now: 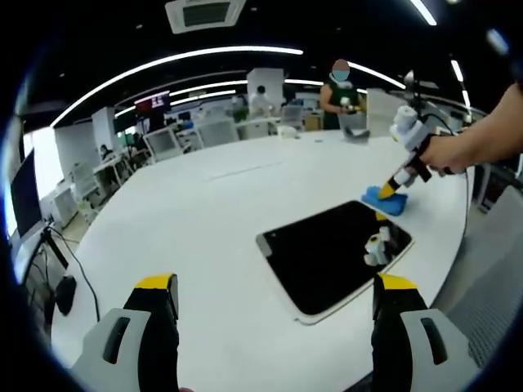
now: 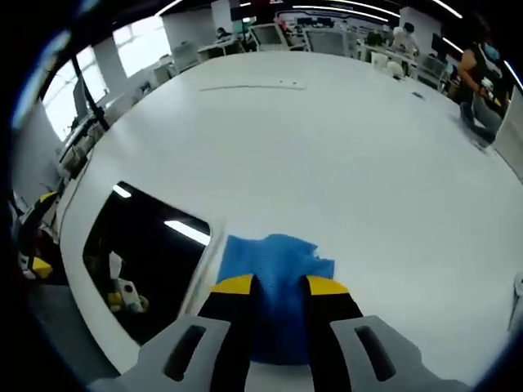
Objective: Wipe the mirror surface with the cleaning cloth until all visible marks leave the cleaned area.
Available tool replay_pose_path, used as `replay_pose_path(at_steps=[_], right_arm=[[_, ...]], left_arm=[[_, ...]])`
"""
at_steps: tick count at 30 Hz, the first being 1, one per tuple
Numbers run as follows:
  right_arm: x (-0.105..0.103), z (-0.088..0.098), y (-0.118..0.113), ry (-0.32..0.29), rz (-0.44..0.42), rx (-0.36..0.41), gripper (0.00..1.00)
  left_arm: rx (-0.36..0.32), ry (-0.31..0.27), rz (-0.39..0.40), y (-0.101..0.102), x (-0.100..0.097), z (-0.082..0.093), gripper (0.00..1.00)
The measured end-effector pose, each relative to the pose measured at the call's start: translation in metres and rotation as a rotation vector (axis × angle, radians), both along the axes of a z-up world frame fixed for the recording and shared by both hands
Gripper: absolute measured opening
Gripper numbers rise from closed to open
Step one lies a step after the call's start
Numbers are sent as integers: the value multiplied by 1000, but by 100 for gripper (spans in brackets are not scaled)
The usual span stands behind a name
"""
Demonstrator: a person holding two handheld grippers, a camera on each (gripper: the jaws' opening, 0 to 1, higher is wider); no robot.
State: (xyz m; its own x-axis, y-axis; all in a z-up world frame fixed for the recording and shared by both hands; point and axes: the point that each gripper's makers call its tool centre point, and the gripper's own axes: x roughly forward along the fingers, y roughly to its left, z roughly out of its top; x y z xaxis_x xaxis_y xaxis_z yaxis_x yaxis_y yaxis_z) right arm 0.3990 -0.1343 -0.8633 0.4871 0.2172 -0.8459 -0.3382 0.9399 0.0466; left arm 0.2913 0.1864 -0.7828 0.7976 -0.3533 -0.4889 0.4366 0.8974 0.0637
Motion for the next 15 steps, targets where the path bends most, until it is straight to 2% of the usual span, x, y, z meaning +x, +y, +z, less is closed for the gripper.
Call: replay_pose_path(at_steps=[2, 5, 8, 11, 13, 15], right_arm=[[-1, 2, 0, -5, 11, -14, 18], [0, 11, 5, -31, 19, 4, 18], [-1, 12, 8, -39, 34, 5, 18], [-4, 2, 6, 2, 42, -8, 19], [-3, 2, 3, -12, 40, -26, 14], [-5, 3, 2, -1, 37, -37, 11]], left_arm=[[6, 3, -3, 0, 0, -1, 99], [13, 6, -3, 0, -1, -1, 99], [9, 10, 2, 0, -1, -2, 99], [15, 11, -1, 0, -1, -1, 99], [19, 12, -2, 0, -2, -2, 99], [22, 15, -2, 0, -2, -3, 99]])
